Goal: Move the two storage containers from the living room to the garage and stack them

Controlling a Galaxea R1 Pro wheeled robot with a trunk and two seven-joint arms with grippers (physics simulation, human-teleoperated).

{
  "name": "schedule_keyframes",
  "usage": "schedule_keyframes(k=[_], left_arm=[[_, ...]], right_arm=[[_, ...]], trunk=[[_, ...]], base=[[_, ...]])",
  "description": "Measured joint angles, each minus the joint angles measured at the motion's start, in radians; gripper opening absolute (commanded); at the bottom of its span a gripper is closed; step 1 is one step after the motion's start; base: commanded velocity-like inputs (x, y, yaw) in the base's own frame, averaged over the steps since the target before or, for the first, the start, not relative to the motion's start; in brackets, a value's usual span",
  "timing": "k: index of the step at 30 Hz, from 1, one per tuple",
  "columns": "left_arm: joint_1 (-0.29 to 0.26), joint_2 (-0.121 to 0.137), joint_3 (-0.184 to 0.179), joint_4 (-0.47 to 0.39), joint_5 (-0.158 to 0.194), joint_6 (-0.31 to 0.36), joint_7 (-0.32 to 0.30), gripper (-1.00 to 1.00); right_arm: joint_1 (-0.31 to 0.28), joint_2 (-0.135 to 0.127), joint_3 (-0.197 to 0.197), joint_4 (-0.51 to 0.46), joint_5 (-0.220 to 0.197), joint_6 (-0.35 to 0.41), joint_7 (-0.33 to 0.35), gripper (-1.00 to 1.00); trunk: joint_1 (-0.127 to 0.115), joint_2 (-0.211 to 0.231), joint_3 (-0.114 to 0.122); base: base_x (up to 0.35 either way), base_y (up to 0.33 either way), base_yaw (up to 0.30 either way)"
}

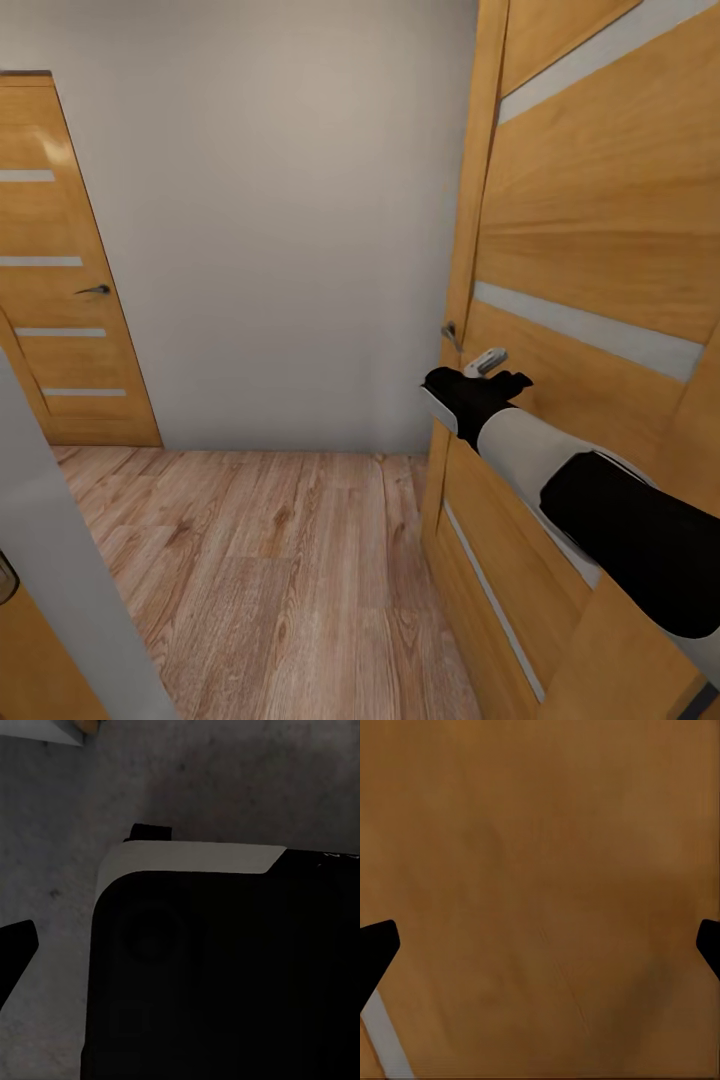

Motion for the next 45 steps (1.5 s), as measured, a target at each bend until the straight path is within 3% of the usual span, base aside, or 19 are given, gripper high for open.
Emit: schedule_keyframes(k=[8, 13, 37, 45], left_arm=[[0.000, 0.000, 0.000, 0.002, -0.001, 0.000, -0.002, 1.00], [0.000, 0.001, -0.004, 0.003, -0.004, 0.003, -0.010, 1.00], [0.000, 0.000, -0.003, 0.003, -0.001, 0.000, -0.001, 1.00], [0.000, 0.001, -0.006, 0.004, -0.003, 0.001, -0.010, 1.00]], right_arm=[[0.000, -0.012, -0.004, 0.002, 0.002, 0.004, -0.001, 1.00], [0.000, -0.034, -0.010, 0.003, -0.005, 0.000, 0.000, 1.00], [0.001, -0.037, 0.001, 0.003, -0.004, -0.004, 0.000, 1.00], [0.000, -0.037, -0.009, 0.005, -0.003, 0.002, 0.000, 1.00]], trunk=[[0.000, 0.000, 0.000], [-0.001, 0.000, 0.000], [0.000, 0.000, 0.000], [-0.001, 0.000, 0.000]], base=[[0.022, 0.000, 0.000], [0.251, 0.000, 0.000], [0.063, 0.000, 0.000], [0.250, -0.039, 0.000]])
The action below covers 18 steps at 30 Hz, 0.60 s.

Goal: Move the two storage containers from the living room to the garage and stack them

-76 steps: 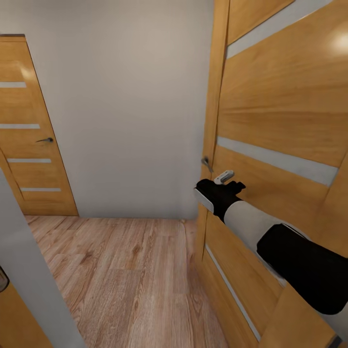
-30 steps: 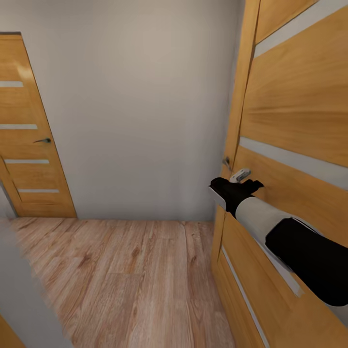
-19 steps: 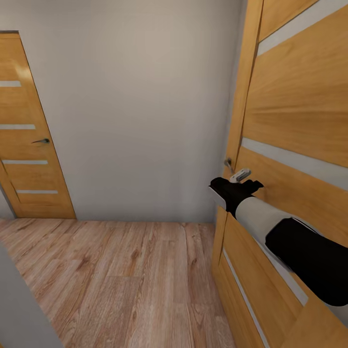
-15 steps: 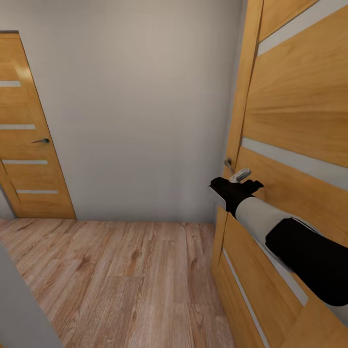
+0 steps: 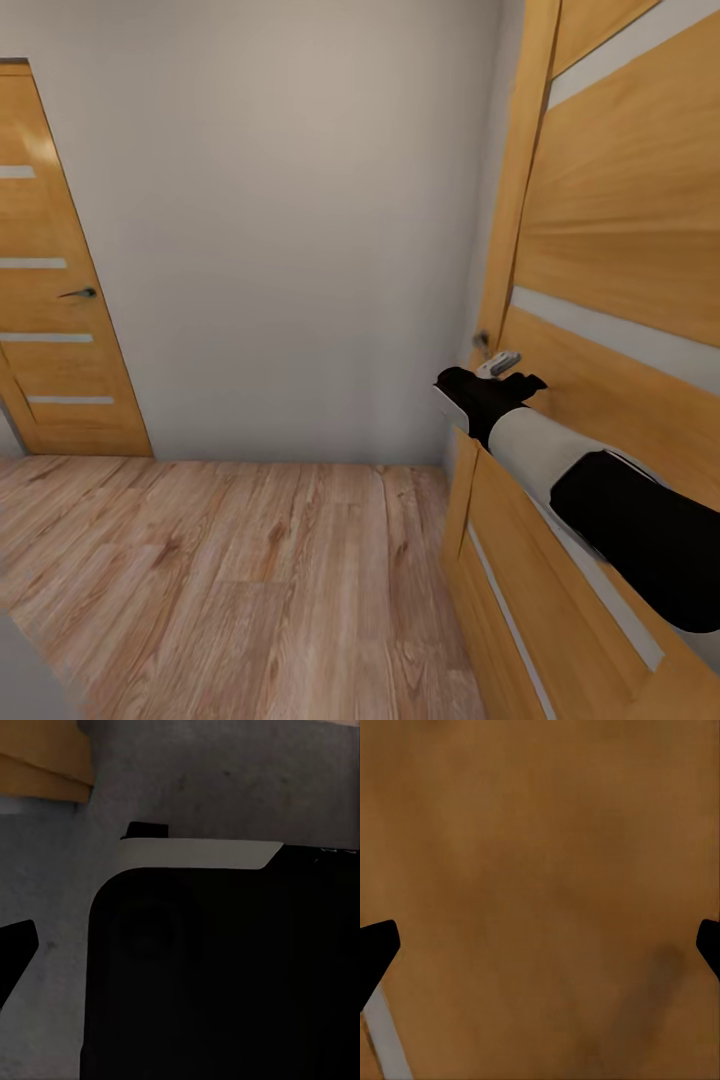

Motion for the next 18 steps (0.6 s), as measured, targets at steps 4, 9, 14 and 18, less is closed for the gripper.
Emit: schedule_keyframes(k=[4, 9, 14, 18], left_arm=[[0.000, 0.000, 0.000, 0.000, 0.000, 0.000, 0.000, 1.00], [0.000, 0.000, 0.000, 0.000, 0.001, -0.002, 0.002, 1.00], [0.000, 0.000, 0.001, 0.000, 0.001, -0.003, 0.006, 1.00], [0.000, -0.001, 0.001, 0.000, 0.001, -0.003, 0.007, 1.00]], right_arm=[[0.000, 0.000, 0.004, 0.000, 0.005, 0.002, 0.000, 1.00], [0.000, 0.000, 0.000, 0.000, 0.000, 0.000, 0.000, 1.00], [0.001, 0.000, 0.003, 0.000, 0.004, 0.002, 0.000, 1.00], [0.000, -0.002, 0.006, 0.000, 0.001, -0.001, 0.000, 1.00]], trunk=[[0.000, 0.000, 0.000], [0.000, 0.000, 0.000], [0.001, 0.000, 0.000], [0.001, 0.000, 0.000]], base=[[0.260, -0.046, 0.000], [0.093, -0.009, 0.000], [0.013, -0.001, 0.000], [0.001, 0.000, 0.000]])
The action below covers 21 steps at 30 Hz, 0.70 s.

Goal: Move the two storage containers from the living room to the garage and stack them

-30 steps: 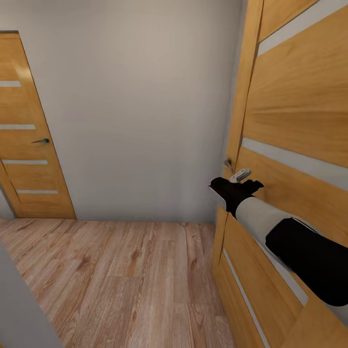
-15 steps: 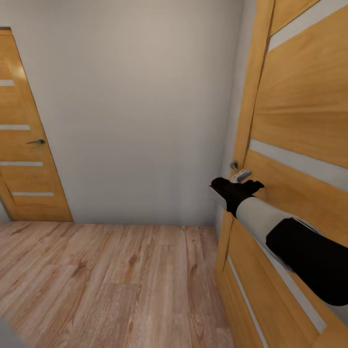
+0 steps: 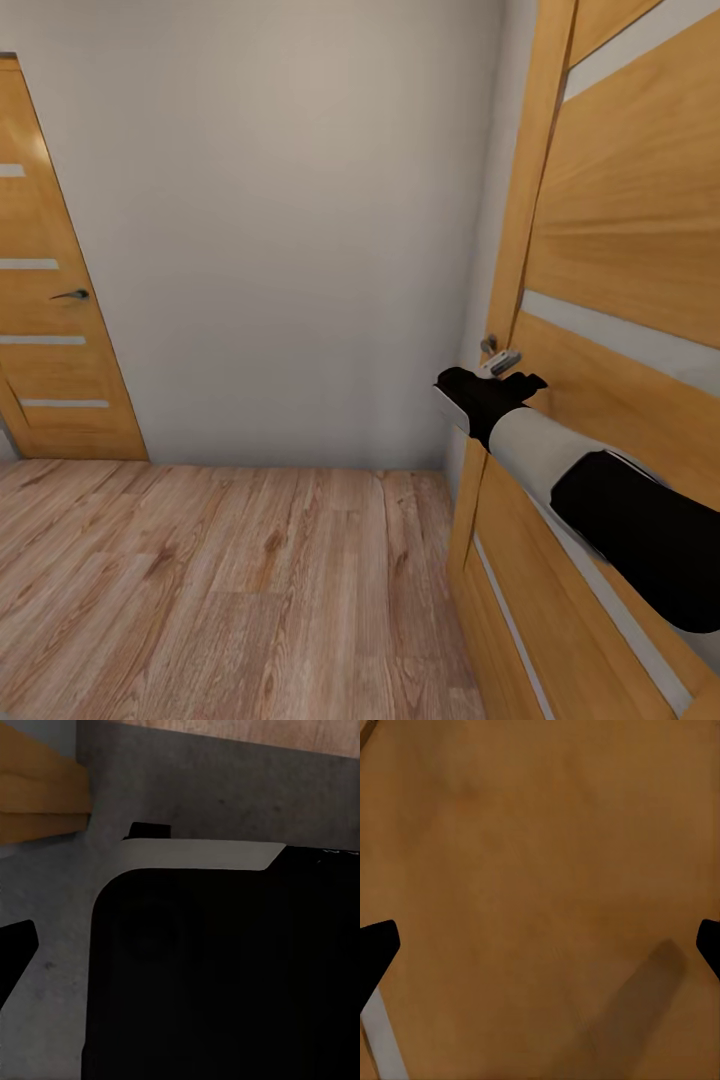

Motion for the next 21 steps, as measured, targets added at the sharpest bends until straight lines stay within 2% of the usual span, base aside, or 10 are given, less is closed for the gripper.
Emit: schedule_keyframes(k=[16, 21], left_arm=[[0.000, 0.000, 0.000, 0.000, 0.001, 0.000, 0.002, 1.00], [0.000, 0.000, 0.000, 0.000, 0.000, 0.000, 0.002, 1.00]], right_arm=[[-0.001, -0.006, 0.006, 0.003, 0.000, -0.001, -0.001, 1.00], [-0.001, -0.035, 0.004, -0.008, -0.005, 0.000, -0.001, 1.00]], trunk=[[0.000, 0.000, 0.000], [0.000, 0.000, 0.000]], base=[[0.000, 0.000, 0.000], [0.000, 0.000, 0.000]])
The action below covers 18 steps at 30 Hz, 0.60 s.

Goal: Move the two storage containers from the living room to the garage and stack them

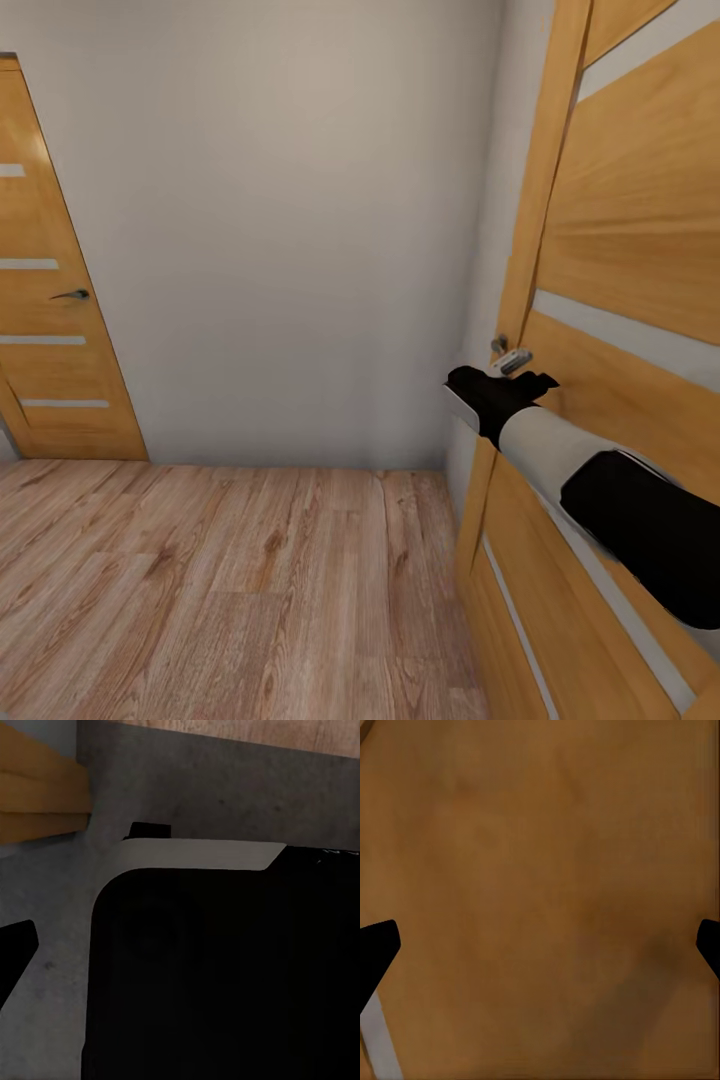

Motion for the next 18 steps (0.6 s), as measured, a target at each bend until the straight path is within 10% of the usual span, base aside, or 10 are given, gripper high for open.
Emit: schedule_keyframes(k=[18], left_arm=[[0.000, 0.000, 0.000, 0.000, 0.000, 0.000, 0.000, 1.00]], right_arm=[[0.000, -0.014, 0.001, 0.000, 0.004, 0.006, -0.001, 1.00]], trunk=[[0.000, 0.000, 0.000]], base=[[0.000, 0.000, 0.000]])
